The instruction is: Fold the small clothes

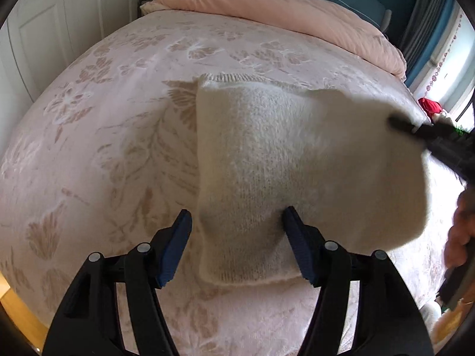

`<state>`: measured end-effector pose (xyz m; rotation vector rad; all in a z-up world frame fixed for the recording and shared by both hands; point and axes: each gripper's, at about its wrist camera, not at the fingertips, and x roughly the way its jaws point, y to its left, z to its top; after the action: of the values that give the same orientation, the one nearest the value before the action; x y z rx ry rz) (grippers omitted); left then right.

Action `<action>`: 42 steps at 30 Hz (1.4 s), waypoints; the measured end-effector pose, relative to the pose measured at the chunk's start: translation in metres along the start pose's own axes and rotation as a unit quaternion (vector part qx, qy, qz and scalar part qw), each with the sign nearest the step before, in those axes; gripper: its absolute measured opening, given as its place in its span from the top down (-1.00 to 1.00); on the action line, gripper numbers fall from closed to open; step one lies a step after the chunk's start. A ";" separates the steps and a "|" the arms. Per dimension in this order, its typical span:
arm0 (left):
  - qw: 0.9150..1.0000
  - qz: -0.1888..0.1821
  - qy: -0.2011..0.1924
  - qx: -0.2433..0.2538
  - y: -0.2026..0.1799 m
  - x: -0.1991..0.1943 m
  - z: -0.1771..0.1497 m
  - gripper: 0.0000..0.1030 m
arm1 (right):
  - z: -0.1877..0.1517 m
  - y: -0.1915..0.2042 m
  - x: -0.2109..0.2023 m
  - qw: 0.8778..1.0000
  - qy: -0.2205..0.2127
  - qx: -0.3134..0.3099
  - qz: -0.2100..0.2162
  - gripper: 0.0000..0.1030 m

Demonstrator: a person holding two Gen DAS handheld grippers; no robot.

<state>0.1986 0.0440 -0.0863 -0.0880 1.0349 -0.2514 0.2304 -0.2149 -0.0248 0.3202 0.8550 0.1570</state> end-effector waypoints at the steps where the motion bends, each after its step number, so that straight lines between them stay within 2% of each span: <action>1: 1.000 -0.002 -0.001 -0.001 0.000 0.002 0.000 -0.24 | -0.002 -0.002 0.004 1.000 -0.001 -0.006 -0.008 0.73; 2: 1.000 -0.001 0.003 -0.003 0.000 0.005 0.000 -0.25 | -0.006 -0.009 0.019 0.999 0.018 -0.006 -0.026 0.70; 3: 1.000 -0.002 0.009 -0.005 -0.001 0.009 -0.001 -0.27 | -0.021 -0.025 0.056 0.995 0.082 -0.003 -0.055 0.66; 4: 1.000 -0.004 0.014 -0.007 -0.001 0.012 0.000 -0.29 | -0.030 -0.033 0.069 0.993 0.104 0.006 -0.059 0.62; 5: 1.000 -0.007 0.019 -0.010 -0.002 0.013 -0.001 -0.28 | -0.035 -0.039 0.067 0.994 0.090 0.020 -0.052 0.60; 9: 1.000 0.013 0.007 0.009 -0.008 0.005 -0.004 -0.29 | -0.034 -0.022 -0.009 0.999 -0.002 0.036 -0.029 0.59; 10: 1.000 0.016 0.004 0.012 -0.010 0.003 -0.006 -0.29 | -0.038 -0.019 -0.018 0.999 -0.010 0.037 -0.023 0.59; 11: 1.000 0.019 0.003 0.012 -0.011 0.002 -0.008 -0.29 | -0.047 -0.017 -0.024 0.999 -0.010 0.037 -0.019 0.59; 12: 1.000 0.023 0.005 0.013 -0.013 0.000 -0.009 -0.29 | -0.059 -0.015 -0.020 0.999 0.006 0.031 -0.031 0.59; 14: 1.000 0.025 0.004 0.018 -0.020 -0.004 -0.013 -0.29 | -0.081 -0.020 0.008 0.995 0.060 0.004 -0.074 0.56; 15: 0.999 0.028 0.003 0.022 -0.025 -0.007 -0.016 -0.29 | -0.092 -0.025 0.019 0.993 0.075 -0.010 -0.093 0.40; 17: 0.999 0.037 -0.004 0.033 -0.032 -0.016 -0.021 -0.35 | -0.093 -0.024 0.000 0.996 0.055 0.023 -0.067 0.41; 18: 0.999 0.038 -0.011 0.037 -0.034 -0.019 -0.024 -0.49 | -0.094 -0.020 -0.008 0.997 0.047 0.035 -0.057 0.41; 20: 0.998 0.043 -0.032 0.045 -0.038 -0.031 -0.032 -0.57 | -0.097 -0.013 -0.036 0.998 0.021 0.037 -0.051 0.40; 22: 0.996 0.053 -0.047 0.047 -0.041 -0.038 -0.038 -0.71 | -0.110 -0.002 -0.057 0.997 0.002 0.015 -0.078 0.28; 23: 0.996 0.056 -0.050 0.049 -0.042 -0.041 -0.043 -0.71 | -0.117 0.000 -0.063 0.996 -0.003 0.009 -0.093 0.23; 25: 0.996 0.055 -0.053 0.050 -0.044 -0.045 -0.053 -0.71 | -0.133 -0.002 -0.072 0.992 -0.015 0.006 -0.124 0.00; 30: 0.993 0.070 -0.084 0.040 -0.042 -0.053 -0.079 -0.71 | -0.170 -0.013 -0.078 0.983 -0.014 0.020 -0.180 -0.16; 33: 0.994 0.069 -0.076 0.037 -0.037 -0.048 -0.094 -0.72 | -0.189 -0.019 -0.080 0.980 -0.018 0.024 -0.196 -0.24; 36: 0.993 0.086 -0.075 0.042 -0.036 -0.043 -0.110 -0.75 | -0.206 -0.020 -0.079 0.978 -0.015 0.022 -0.207 -0.27; 42: 0.991 0.098 -0.079 0.047 -0.035 -0.042 -0.135 -0.80 | -0.225 -0.013 -0.078 0.980 -0.011 0.014 -0.201 -0.29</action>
<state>0.0567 0.0268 -0.1132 0.0780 0.8662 -0.1129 0.0086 -0.1999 -0.1107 0.1697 0.8831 -0.2338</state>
